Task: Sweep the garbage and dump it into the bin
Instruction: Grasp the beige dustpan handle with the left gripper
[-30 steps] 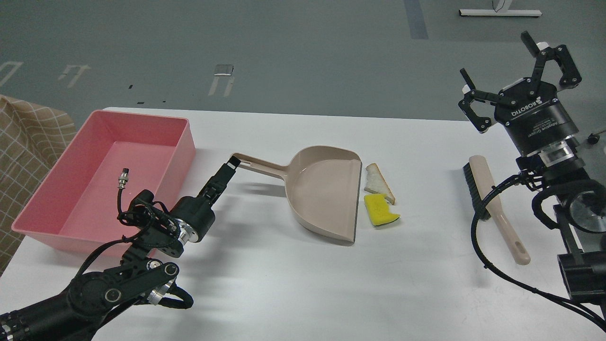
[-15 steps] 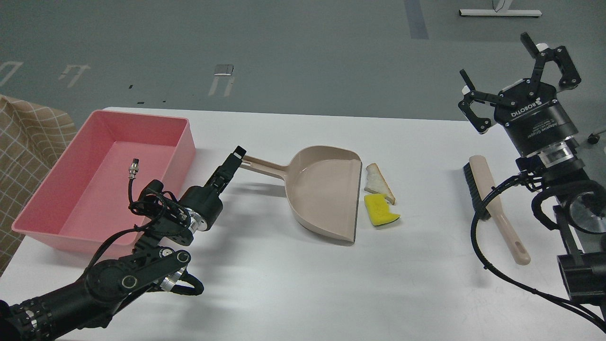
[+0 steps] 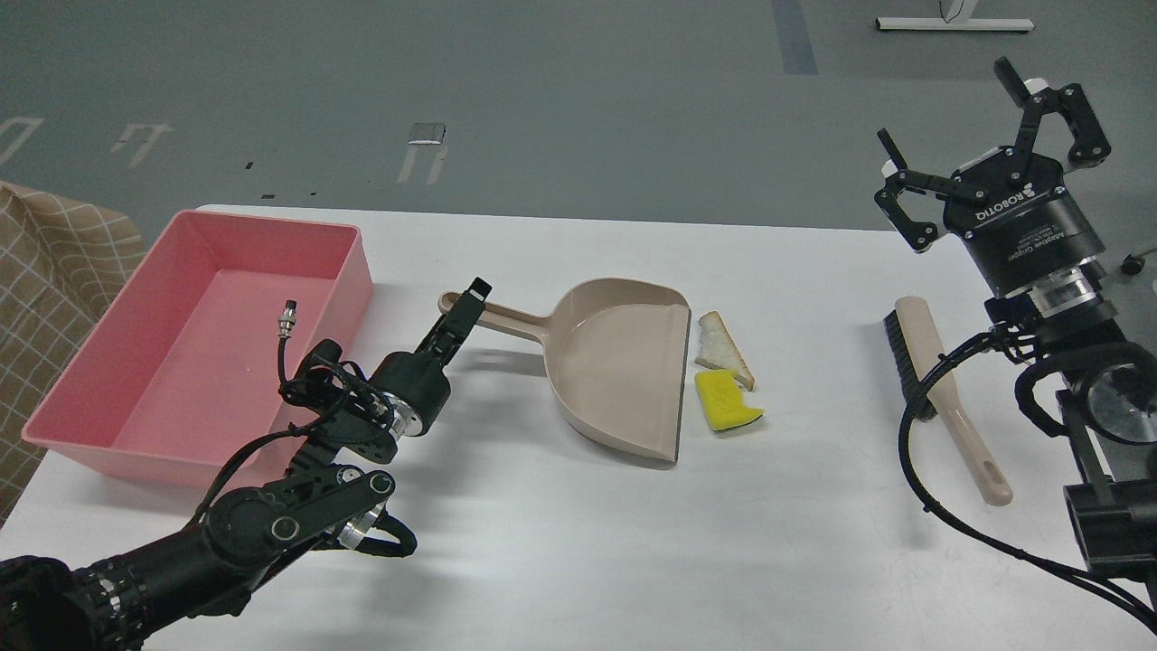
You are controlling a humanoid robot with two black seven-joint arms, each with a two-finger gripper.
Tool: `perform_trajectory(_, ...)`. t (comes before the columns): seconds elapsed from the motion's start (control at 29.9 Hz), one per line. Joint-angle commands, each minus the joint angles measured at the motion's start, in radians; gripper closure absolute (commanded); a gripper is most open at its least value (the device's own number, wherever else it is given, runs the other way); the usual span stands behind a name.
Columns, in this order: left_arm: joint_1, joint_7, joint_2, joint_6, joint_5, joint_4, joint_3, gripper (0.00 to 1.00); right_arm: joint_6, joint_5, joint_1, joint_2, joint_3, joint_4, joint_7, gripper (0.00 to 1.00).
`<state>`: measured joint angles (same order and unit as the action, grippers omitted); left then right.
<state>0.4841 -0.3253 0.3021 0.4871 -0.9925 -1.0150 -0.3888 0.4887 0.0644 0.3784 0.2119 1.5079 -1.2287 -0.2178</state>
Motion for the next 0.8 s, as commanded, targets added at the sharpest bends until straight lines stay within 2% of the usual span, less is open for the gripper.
perform_trajectory(0.0,0.013,0.0,-0.021,-0.001,0.0,0.026,0.001,0.4,0.0,0.0,-0.001,0.0,0.0,0.0,0.0,0.0)
perform_trajectory(0.2,0.014,0.0,-0.023,-0.002,0.0,0.027,0.001,0.51,0.0,0.0,0.001,0.0,0.0,0.0,0.0,0.0)
perform_trajectory(0.6,0.021,0.002,-0.034,-0.012,0.0,0.033,0.001,0.64,0.0,0.0,0.001,0.0,0.0,0.0,0.0,0.0)
perform_trajectory(0.77,0.025,0.002,-0.034,-0.012,0.006,0.035,0.036,0.73,0.0,0.0,-0.004,0.0,0.0,0.0,0.0,0.0)
